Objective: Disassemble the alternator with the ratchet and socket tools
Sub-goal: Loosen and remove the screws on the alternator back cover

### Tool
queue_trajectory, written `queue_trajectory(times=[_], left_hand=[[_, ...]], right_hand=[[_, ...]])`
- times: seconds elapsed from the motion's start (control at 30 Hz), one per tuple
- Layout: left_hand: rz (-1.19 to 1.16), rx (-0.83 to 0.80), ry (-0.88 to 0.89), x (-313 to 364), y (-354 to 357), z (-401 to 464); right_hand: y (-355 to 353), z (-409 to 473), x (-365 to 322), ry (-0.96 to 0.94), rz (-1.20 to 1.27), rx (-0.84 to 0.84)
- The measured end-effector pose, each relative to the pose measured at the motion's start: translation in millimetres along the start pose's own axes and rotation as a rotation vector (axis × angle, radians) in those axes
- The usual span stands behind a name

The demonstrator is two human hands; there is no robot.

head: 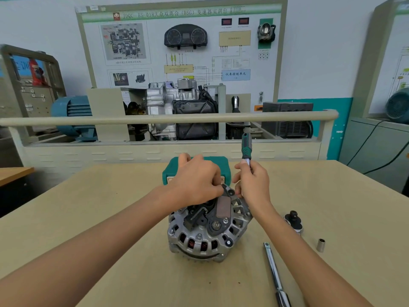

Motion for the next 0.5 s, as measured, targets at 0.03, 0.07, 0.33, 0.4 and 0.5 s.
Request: queue_trajectory(times=[0.03,0.07,0.33,0.4,0.5], left_hand=[[0.015,-0.003,0.017,-2.3,-2.5,-1.1],[0.018,-0.004,0.033,-6.1,-6.3,-1.7],[-0.361,-0.079,0.002,-25.3,-0.8,-5.7],[-0.406,-0.076,-0.01,-26.5,7.6,-7.9],[-0.452,-0.063,-0.013,-29.2,9.3,-7.5]], right_hand=[[-0.6,-0.1,-2.6,-0.002,0.062,0.007],[-1.8,0.8,-6.9,-0.007,0.125,0.024],[28.0,5.4,-44.4,0.241,0.676,-0.11],[35.4,4.1,-52.2,0.255,0.663,-0.164],[41.2,3.8,-58.4,0.268,0.649,-0.201]])
Point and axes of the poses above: each hand's wrist, its own z-axis towards the middle knuckle, its own y-axis out of the palm, x = y × z, the point moved 9 cm from there along z, towards the middle knuckle, and after that the axes turned 6 degrees about -y, right-handed, at the moved point
